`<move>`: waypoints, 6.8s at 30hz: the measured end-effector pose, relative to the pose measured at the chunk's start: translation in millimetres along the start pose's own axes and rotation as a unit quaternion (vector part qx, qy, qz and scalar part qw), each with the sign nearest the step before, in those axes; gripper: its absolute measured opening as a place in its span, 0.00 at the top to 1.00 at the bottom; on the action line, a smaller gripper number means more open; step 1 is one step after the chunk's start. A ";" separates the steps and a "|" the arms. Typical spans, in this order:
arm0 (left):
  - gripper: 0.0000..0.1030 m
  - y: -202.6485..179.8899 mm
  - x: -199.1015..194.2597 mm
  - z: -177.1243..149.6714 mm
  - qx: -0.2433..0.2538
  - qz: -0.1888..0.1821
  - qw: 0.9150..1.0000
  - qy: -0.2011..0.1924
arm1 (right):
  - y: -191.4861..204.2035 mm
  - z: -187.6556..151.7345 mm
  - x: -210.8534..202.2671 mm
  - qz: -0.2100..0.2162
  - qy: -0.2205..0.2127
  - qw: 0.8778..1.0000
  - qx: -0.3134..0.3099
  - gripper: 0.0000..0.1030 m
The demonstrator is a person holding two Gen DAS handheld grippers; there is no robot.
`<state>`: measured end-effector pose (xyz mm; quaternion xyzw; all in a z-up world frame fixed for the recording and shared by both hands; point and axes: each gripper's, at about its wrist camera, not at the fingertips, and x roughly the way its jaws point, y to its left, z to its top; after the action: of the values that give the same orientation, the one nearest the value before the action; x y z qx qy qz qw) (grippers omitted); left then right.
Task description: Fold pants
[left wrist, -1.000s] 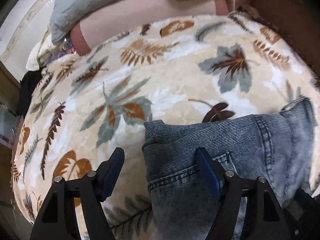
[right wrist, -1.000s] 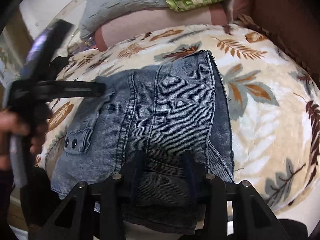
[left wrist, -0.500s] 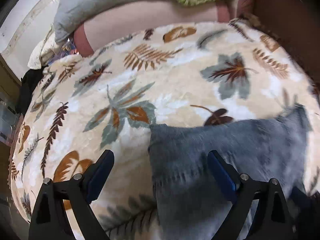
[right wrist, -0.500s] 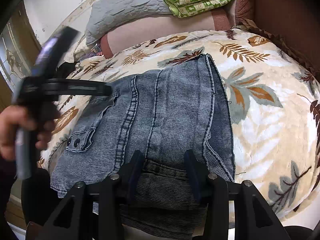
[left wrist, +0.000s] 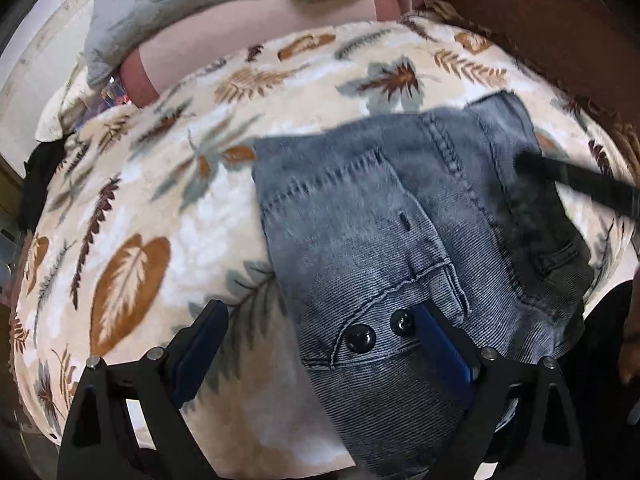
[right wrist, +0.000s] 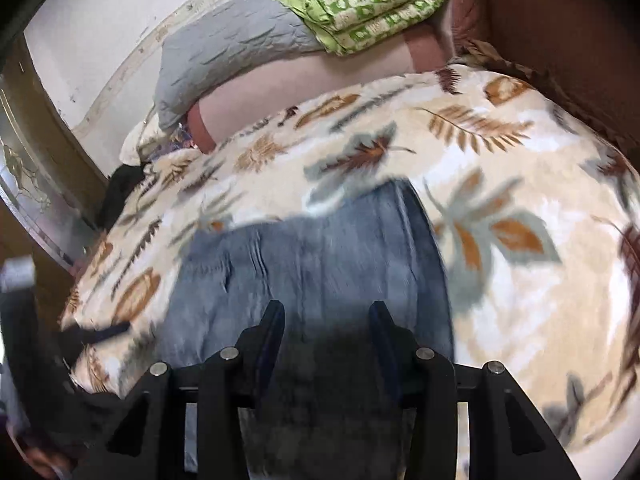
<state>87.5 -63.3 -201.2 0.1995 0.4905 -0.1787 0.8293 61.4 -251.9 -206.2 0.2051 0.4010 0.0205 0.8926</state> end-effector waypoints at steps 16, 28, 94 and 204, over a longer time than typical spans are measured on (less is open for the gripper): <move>0.01 17.3 13.2 -10.4 -0.072 -0.053 0.996 0.012 | -27.0 26.2 55.9 -0.007 0.028 0.999 0.045 0.35; 0.01 64.7 -28.6 -30.2 -0.114 -0.025 0.993 -0.028 | -70.8 9.5 -18.0 0.044 -0.014 0.992 0.116 0.31; 0.71 95.6 -25.2 14.1 -0.142 -0.186 0.971 -0.054 | 34.7 0.9 14.1 0.227 0.011 0.974 0.000 0.65; 0.13 61.8 -204.8 -20.8 -0.116 0.139 0.950 -0.255 | 142.9 7.5 -122.2 -0.138 -0.118 0.972 -0.150 0.19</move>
<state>9.3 20.8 -19.5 0.1164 0.2474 -0.0484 0.9607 2.3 -148.4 -60.6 0.0123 0.3095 -0.0669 0.9485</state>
